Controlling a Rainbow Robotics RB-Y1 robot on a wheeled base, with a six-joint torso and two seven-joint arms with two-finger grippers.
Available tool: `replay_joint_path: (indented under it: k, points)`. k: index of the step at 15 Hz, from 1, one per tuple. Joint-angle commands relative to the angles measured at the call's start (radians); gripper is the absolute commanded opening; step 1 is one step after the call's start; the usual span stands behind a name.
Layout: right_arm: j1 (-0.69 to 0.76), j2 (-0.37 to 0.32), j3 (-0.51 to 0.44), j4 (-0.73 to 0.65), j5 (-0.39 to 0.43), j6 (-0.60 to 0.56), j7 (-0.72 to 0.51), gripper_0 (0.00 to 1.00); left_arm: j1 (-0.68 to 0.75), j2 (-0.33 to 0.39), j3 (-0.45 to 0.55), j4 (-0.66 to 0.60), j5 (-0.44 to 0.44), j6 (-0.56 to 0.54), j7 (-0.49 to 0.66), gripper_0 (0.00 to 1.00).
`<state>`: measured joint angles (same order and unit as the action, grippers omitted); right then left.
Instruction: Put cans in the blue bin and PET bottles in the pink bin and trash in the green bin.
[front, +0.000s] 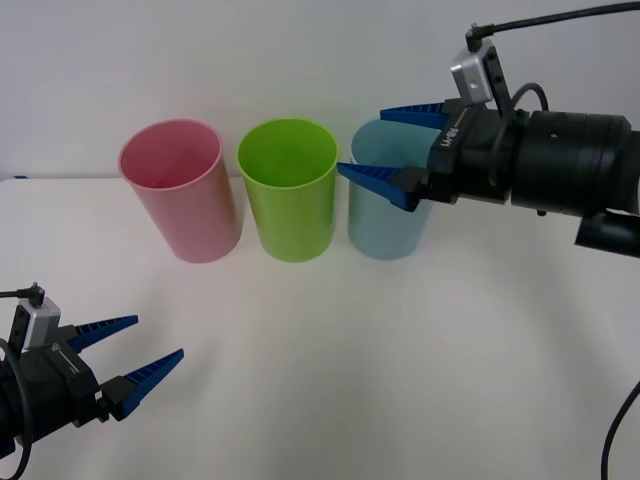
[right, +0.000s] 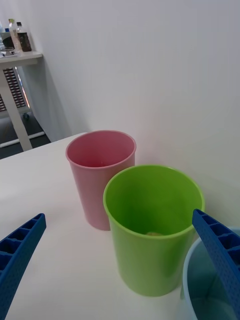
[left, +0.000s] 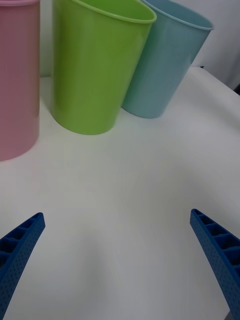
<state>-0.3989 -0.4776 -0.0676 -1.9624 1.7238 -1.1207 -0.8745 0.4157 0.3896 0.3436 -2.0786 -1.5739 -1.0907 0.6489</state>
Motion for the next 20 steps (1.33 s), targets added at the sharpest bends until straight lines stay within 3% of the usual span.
replay_joint_path:
  k: [1, 4, 10, 15, 20]
  points:
    - [0.140, -0.001, -0.064, -0.058, -0.066, -0.016, 0.121, 1.00, 0.000, 0.000, 0.000, 0.000, 0.000, 0.000, 0.000, 1.00]
    - [0.282, -0.001, -0.112, -0.105, -0.119, -0.021, 0.223, 1.00, 0.000, 0.000, 0.000, 0.000, 0.000, 0.000, 0.000, 1.00]
    - [0.488, 0.000, -0.241, -0.116, -0.179, -0.162, 0.344, 1.00, 0.000, 0.000, 0.000, 0.000, 0.000, 0.000, 0.000, 1.00]
    - [0.608, 0.000, -0.294, -0.116, -0.179, -0.217, 0.394, 1.00, 0.000, 0.000, 0.000, 0.000, 0.000, 0.000, 0.000, 1.00]
    - [0.667, 0.002, -0.279, -0.116, -0.110, -0.217, 0.440, 1.00, 0.000, 0.000, 0.000, 0.000, 0.000, 0.000, 0.000, 1.00]
